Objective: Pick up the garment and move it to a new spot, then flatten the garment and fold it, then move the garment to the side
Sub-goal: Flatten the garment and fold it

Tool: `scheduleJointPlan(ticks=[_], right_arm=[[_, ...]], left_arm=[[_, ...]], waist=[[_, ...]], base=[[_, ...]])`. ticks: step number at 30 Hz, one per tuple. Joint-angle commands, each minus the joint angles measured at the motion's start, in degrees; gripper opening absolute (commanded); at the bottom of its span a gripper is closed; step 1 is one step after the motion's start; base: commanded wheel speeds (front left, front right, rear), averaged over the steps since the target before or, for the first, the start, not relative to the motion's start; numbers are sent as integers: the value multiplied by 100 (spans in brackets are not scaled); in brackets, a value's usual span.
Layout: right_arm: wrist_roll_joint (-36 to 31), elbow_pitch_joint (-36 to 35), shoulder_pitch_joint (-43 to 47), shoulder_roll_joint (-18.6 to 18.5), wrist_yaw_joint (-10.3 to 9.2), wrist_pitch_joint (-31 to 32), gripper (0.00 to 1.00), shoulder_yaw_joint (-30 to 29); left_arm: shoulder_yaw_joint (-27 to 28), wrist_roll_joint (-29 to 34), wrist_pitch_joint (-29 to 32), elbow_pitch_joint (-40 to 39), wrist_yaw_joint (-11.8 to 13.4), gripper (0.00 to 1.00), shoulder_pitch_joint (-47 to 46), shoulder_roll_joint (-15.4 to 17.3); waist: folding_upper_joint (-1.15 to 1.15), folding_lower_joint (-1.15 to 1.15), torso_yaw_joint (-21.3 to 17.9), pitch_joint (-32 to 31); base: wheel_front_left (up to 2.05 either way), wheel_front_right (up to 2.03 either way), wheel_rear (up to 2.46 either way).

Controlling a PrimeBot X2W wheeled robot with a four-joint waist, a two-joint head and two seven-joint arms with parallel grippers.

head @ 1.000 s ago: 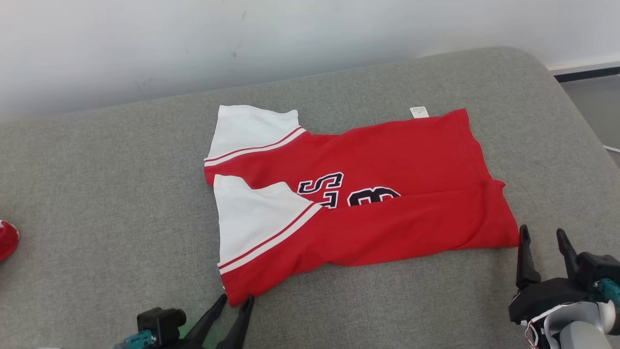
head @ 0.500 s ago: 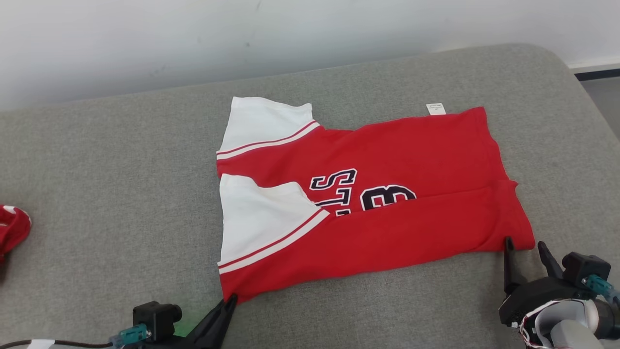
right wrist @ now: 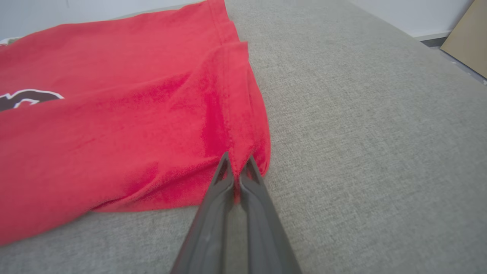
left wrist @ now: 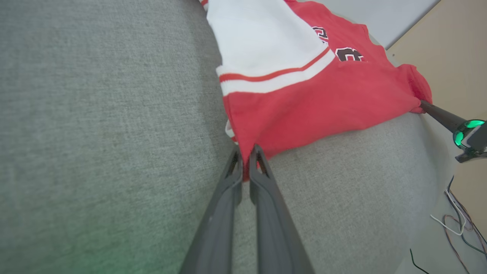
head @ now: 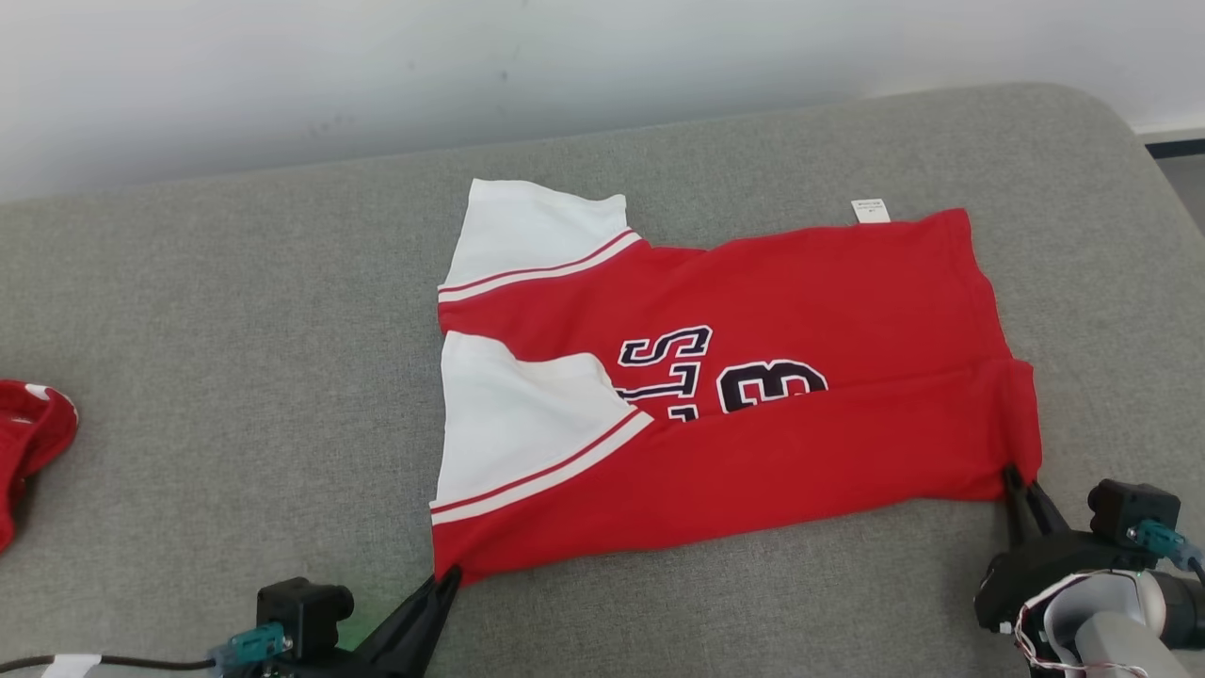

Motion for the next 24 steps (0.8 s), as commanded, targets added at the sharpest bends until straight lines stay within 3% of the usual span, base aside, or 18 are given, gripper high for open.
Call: scheduleJointPlan(ticks=[1,10,17,24], right_arm=[[62,13,107,-45,-6,-2,0,23],[636,-209,512,-502,-6,-2,0,504],[1140,-458,853,-1089,-6,-2,0,955],[1471,-562,1073,-1351,-6,-2,0,1224]], left_arm=[[-2,13,2,-13,22,0,94,54],[-69,-72,207,-677,150,0,676,264],[-233,-212,529,-1417,402,0,1329,261],[-387,-254,775,-1760,562,0,1630,260]], waist=[[0,0,-1,-44],[0,0,108,-330],[0,0,329,-377],[0,0,459,-332]], base=[[0,0,0],[0,0,0],[0,0,0],[0,0,0]])
